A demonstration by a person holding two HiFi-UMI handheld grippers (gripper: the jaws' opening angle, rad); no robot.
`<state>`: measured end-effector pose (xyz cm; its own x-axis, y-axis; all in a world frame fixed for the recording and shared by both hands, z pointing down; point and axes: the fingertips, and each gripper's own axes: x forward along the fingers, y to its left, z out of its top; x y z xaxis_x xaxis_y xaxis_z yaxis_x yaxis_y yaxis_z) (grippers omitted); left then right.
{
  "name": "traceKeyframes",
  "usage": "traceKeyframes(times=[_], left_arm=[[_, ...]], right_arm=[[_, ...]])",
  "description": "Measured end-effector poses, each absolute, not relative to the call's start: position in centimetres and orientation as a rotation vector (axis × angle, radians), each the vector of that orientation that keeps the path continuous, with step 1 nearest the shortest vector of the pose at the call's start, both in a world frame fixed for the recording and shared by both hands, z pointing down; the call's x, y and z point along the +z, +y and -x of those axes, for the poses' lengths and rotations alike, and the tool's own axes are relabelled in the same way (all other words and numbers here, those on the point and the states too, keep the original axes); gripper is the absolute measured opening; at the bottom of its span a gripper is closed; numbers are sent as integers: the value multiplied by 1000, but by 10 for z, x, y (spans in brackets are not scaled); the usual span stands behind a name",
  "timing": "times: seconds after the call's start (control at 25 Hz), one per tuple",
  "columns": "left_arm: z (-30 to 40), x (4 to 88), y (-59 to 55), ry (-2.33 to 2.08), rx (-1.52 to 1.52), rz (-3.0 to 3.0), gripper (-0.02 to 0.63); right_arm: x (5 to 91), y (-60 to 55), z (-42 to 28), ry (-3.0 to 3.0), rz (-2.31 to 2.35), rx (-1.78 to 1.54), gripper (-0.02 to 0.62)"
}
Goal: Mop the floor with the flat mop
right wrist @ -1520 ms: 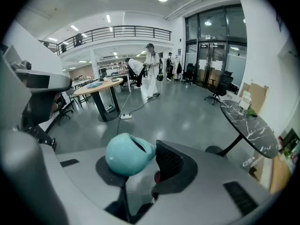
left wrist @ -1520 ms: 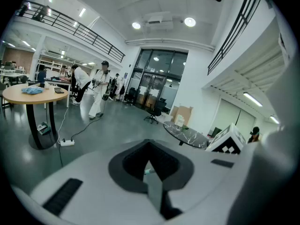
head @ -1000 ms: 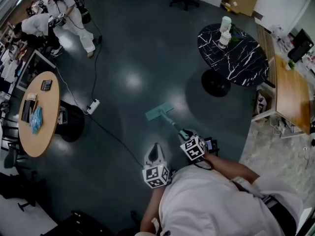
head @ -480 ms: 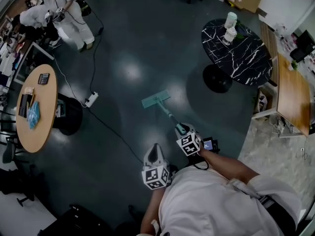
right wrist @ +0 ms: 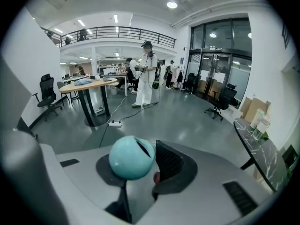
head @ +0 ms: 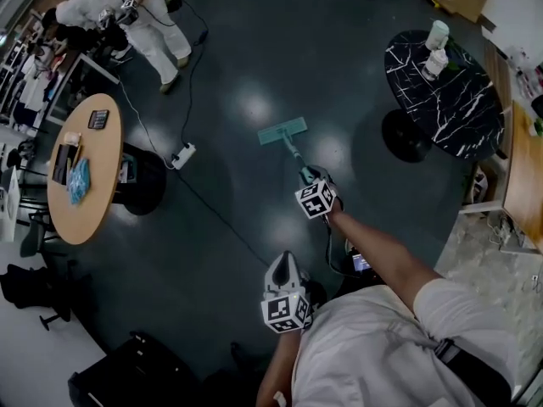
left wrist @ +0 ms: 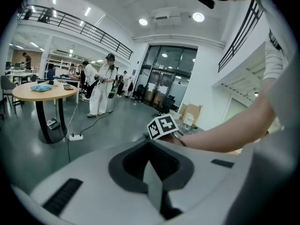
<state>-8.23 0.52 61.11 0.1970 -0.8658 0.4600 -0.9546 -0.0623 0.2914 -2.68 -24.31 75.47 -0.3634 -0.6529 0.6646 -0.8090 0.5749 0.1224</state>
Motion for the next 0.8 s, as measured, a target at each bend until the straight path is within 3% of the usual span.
traceKeyframes(times=[0.32,0.8], left_arm=[[102,615,14,-1745,202,-1889,5],[104,598,-7,-1686,125,-2012,5]], right_arm=[[755,-254,18,-2113,-1127,272,115],[691,-48,-82,-2033,-1043,425,115]])
